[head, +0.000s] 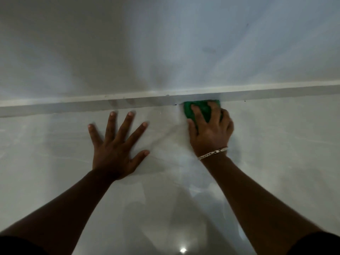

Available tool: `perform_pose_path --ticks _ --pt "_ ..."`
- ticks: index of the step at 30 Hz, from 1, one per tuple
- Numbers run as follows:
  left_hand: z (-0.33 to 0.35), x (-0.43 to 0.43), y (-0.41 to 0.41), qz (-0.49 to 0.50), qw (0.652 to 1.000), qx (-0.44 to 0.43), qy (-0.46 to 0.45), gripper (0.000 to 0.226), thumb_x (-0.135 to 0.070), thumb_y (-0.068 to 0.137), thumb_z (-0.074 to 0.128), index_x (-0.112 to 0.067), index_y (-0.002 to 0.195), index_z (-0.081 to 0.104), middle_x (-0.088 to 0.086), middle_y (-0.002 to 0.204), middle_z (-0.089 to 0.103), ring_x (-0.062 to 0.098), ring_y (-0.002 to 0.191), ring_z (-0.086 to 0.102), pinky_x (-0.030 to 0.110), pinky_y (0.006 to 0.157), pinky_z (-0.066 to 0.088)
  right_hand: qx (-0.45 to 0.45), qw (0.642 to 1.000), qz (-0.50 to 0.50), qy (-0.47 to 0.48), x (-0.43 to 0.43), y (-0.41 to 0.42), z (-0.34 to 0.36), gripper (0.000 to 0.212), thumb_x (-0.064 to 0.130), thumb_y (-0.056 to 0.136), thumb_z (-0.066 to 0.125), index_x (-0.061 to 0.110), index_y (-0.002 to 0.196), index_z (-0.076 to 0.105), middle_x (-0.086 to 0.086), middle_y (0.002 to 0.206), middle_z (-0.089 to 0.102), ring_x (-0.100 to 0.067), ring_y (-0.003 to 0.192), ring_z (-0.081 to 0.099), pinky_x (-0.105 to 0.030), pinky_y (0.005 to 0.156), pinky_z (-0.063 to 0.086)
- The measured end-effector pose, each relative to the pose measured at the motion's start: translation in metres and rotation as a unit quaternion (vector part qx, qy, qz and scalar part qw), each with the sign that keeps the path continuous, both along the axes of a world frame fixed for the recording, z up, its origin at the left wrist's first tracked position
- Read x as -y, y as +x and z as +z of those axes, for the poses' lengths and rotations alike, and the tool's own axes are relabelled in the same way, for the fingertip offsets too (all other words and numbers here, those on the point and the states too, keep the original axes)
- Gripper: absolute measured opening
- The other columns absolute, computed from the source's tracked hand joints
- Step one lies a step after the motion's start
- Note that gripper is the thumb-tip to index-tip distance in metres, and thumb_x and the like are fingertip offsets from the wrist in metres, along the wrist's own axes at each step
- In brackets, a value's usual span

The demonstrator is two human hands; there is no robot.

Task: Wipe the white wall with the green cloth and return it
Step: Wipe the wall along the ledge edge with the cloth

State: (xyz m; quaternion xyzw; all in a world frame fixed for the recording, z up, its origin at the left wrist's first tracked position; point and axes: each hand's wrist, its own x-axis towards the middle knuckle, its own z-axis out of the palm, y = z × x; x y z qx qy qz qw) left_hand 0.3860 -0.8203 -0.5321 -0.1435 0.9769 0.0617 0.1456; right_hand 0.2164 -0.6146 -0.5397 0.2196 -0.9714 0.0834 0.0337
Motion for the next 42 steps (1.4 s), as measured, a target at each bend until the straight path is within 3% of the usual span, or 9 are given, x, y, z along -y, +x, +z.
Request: perform_pose_path --ticks 5,10,15,19,23,28,32,38,42 --pt "-0.002 -0.001 0.000 0.006 1.000 -0.006 -0.009 0.080 -0.080 0.084 0.024 -0.048 0.156 0.005 -0.003 0.172 0.000 0.039 0.158 -0.004 0.083 0.108 0.007 0.039 0.976 -0.214 -0.030 0.034 0.014 0.006 0.045 0.033 0.083 0.054 0.027 0.127 0.057 -0.020 0.142 0.047 -0.050 0.120 0.045 -0.056 0.093 0.041" --pt "-0.002 0.001 0.000 -0.003 1.000 0.005 -0.008 0.081 -0.080 0.084 0.021 -0.046 0.157 0.008 0.000 0.172 0.002 0.040 0.157 -0.003 0.083 0.109 0.008 0.080 0.995 -0.051 -0.028 0.106 0.067 0.014 0.048 0.031 0.080 0.053 0.029 0.127 0.054 -0.016 0.138 0.049 -0.047 0.124 0.042 -0.059 0.099 0.037" --pt "-0.002 0.001 0.001 0.004 1.000 0.004 -0.008 0.081 -0.080 0.084 0.027 -0.048 0.156 0.007 -0.003 0.172 0.000 0.038 0.158 -0.004 0.083 0.109 0.008 0.002 0.998 0.052 0.033 0.029 0.010 0.006 0.038 0.037 0.088 0.054 0.036 0.125 0.056 -0.011 0.130 0.057 -0.041 0.107 0.052 -0.047 0.086 0.039" --pt "-0.001 -0.001 0.001 0.003 1.000 -0.004 -0.006 0.081 -0.080 0.084 0.028 -0.048 0.156 0.008 -0.003 0.172 0.001 0.038 0.158 -0.003 0.083 0.108 0.009 0.029 0.993 -0.109 0.044 -0.035 -0.031 0.012 0.040 0.034 0.088 0.050 0.031 0.128 0.054 -0.019 0.133 0.050 -0.044 0.107 0.049 -0.050 0.084 0.040" --pt "-0.001 -0.002 0.000 -0.004 1.000 -0.003 -0.008 0.082 -0.079 0.084 0.026 -0.047 0.156 0.006 -0.002 0.172 -0.002 0.038 0.158 -0.006 0.084 0.108 0.009 0.039 0.961 -0.272 -0.018 0.007 -0.018 0.010 0.045 0.027 0.080 0.051 0.028 0.125 0.056 -0.021 0.132 0.051 -0.047 0.106 0.050 -0.051 0.082 0.043" --pt "0.000 -0.001 -0.001 -0.008 1.000 0.005 -0.008 0.082 -0.079 0.084 0.024 -0.045 0.157 0.011 0.000 0.172 0.002 0.038 0.158 -0.003 0.083 0.109 0.008 0.081 0.993 -0.084 -0.032 0.096 0.056 0.016 0.051 0.026 0.079 0.038 0.029 0.127 0.055 -0.018 0.133 0.053 -0.046 0.115 0.047 -0.053 0.090 0.039" --pt "0.001 -0.001 -0.001 -0.002 1.000 0.003 0.002 0.081 -0.077 0.083 0.029 -0.044 0.157 0.016 -0.002 0.172 0.004 0.038 0.158 -0.001 0.083 0.108 0.007 0.030 0.998 0.051 0.022 0.032 0.011 0.012 0.037 0.029 0.085 0.055 0.035 0.122 0.058 -0.011 0.125 0.060 -0.040 0.104 0.054 -0.049 0.086 0.039" --pt "0.001 0.000 -0.002 0.000 1.000 -0.003 0.011 0.083 -0.077 0.082 0.025 -0.043 0.157 0.012 -0.002 0.172 0.003 0.039 0.157 -0.002 0.084 0.108 0.005 0.057 0.980 -0.183 0.061 -0.103 -0.087 0.020 0.043 0.027 0.089 0.051 0.028 0.133 0.050 -0.018 0.139 0.043 -0.046 0.115 0.044 -0.056 0.089 0.038" --pt "0.000 -0.002 -0.002 -0.003 1.000 -0.008 0.008 0.083 -0.077 0.083 0.025 -0.043 0.157 0.013 -0.002 0.172 0.002 0.038 0.158 -0.004 0.085 0.107 0.006 0.066 0.948 -0.310 0.031 -0.076 -0.085 0.013 0.044 0.029 0.088 0.052 0.028 0.132 0.050 -0.018 0.138 0.041 -0.045 0.115 0.042 -0.054 0.089 0.040"
